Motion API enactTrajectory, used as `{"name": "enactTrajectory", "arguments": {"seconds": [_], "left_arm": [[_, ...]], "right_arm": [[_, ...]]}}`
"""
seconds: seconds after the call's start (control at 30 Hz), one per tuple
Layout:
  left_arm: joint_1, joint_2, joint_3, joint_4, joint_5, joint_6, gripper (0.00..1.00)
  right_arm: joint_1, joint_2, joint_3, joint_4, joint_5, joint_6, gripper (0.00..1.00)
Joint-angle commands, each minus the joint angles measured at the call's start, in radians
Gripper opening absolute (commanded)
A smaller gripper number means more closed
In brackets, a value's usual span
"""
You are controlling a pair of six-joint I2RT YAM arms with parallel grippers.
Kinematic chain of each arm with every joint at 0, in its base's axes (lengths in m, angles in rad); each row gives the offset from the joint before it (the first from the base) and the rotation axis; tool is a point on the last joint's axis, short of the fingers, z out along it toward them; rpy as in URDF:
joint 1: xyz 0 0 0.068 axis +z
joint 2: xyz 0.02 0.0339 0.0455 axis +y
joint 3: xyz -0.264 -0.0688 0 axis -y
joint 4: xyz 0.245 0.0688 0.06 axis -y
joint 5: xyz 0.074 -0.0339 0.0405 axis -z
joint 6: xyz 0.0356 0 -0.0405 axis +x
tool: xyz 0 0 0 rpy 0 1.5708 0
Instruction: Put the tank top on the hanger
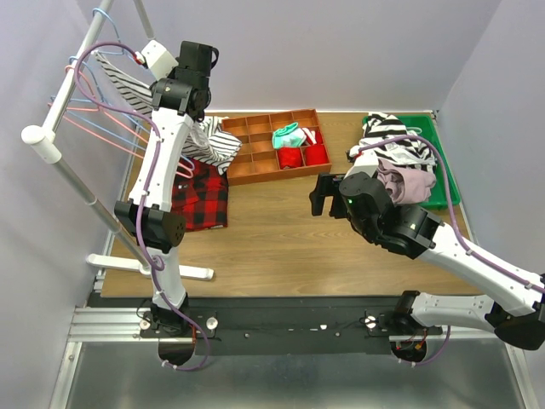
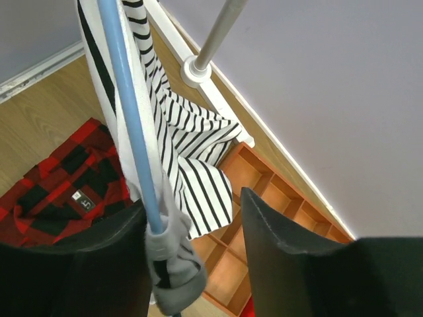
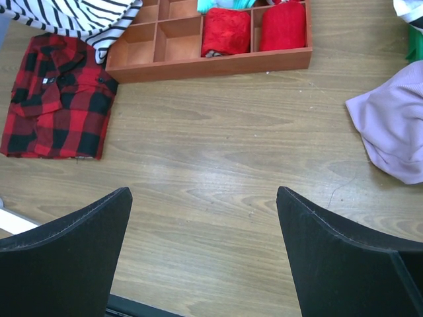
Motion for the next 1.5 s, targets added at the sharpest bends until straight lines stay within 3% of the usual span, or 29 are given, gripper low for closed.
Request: {"name": "enactTrajectory", "arguments": {"seconds": [0.0, 0.1, 0.17, 1.07, 1.47], "left_arm": [[-0.003, -0.052, -0.016, 0.016, -0.014, 0.016, 0.74], [-0.015, -0.072, -0.033, 0.028, -0.023, 0.035, 0.94], [-0.024, -0.083, -0.043, 0.037, -0.029, 0.043, 0.99], [-0.156, -0.233, -0.227, 0.043, -0.227, 0.024, 0.99], [-0.197, -0.242, -0.232, -0.071, -0.283, -0.086, 0.99]], "right_arm": [[0.007, -0.012, -0.016, 0.030, -0.012, 0.005, 0.98], [0.007, -0.012, -0.016, 0.033, -0.018, 0.002, 0.98], [0.007, -0.012, -0.017, 0.036, -0.019, 0.001, 0.98], [0.007, -0.029, -0.048, 0.064, -0.039, -0.013, 0.98], [0.007, -0.047, -0.071, 0.079, -0.059, -0.013, 0.98]]}}
